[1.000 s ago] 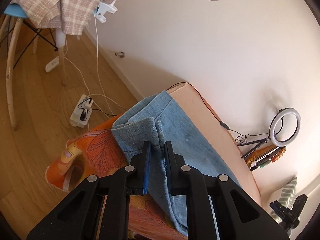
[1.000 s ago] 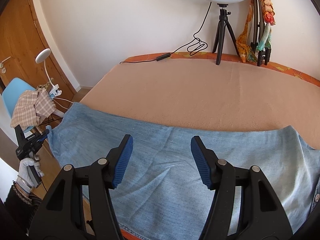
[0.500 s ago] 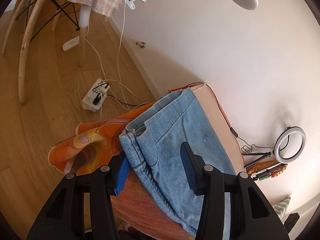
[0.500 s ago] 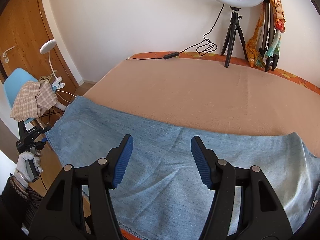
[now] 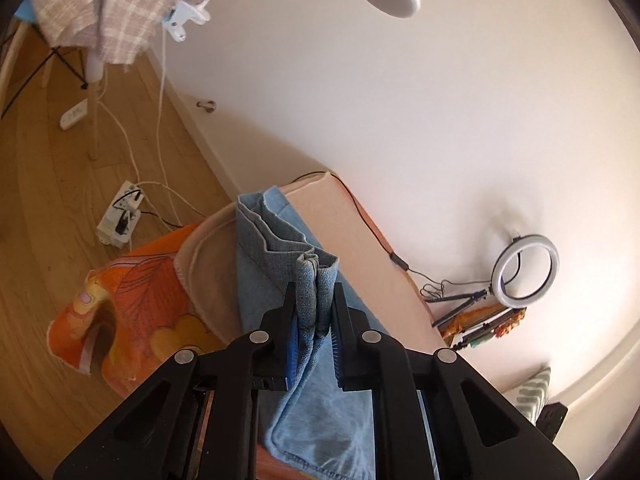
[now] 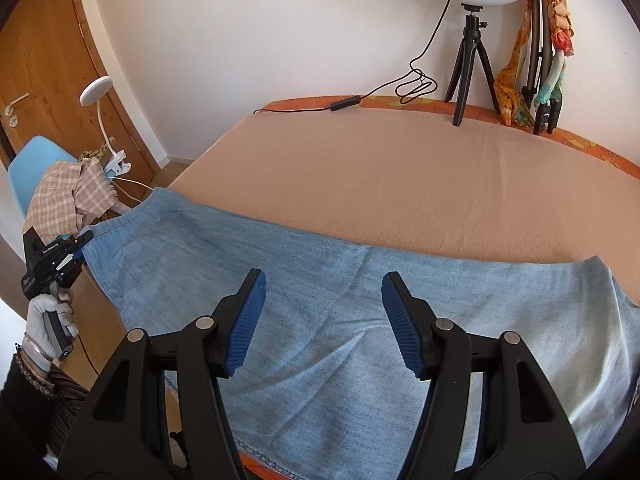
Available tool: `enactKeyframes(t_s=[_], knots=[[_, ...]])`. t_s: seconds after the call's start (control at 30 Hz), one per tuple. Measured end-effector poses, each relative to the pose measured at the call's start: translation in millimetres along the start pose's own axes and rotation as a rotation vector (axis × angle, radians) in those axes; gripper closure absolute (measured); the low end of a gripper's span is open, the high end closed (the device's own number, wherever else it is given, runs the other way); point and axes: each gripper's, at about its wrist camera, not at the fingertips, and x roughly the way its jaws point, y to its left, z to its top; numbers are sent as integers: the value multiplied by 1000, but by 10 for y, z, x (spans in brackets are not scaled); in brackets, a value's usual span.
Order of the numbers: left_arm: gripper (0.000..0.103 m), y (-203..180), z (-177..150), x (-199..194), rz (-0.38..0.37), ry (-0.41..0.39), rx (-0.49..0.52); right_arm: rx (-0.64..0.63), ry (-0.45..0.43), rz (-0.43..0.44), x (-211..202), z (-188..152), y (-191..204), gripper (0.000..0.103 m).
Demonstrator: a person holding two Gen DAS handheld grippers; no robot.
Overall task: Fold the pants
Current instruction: 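Close the right tool on the jeans edge beside the left tool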
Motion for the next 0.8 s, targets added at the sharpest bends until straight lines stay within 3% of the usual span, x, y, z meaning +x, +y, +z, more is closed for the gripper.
enactKeyframes(t_s=[0.17,0.2,0.27,0.43,0.67,0.8], knots=[[92,-596,-244,193,-67,119,186,29,32,59,107,45,19,39],[92,-695,-309,241,-77,143,220,37,44,80,139,63,36,32],[92,-865,-447,349,-104,201,276,74,67,148,225,105,67,24],[92,-1142,-809,575,-141,314,394,148,169,351,666,265,277,24],[92,-1181,-891,580,-208,354,382,290,347,509,1551,369,595,24],[92,-1247,-865,519,-241,343,391,333,385,551,1902,441,814,24]])
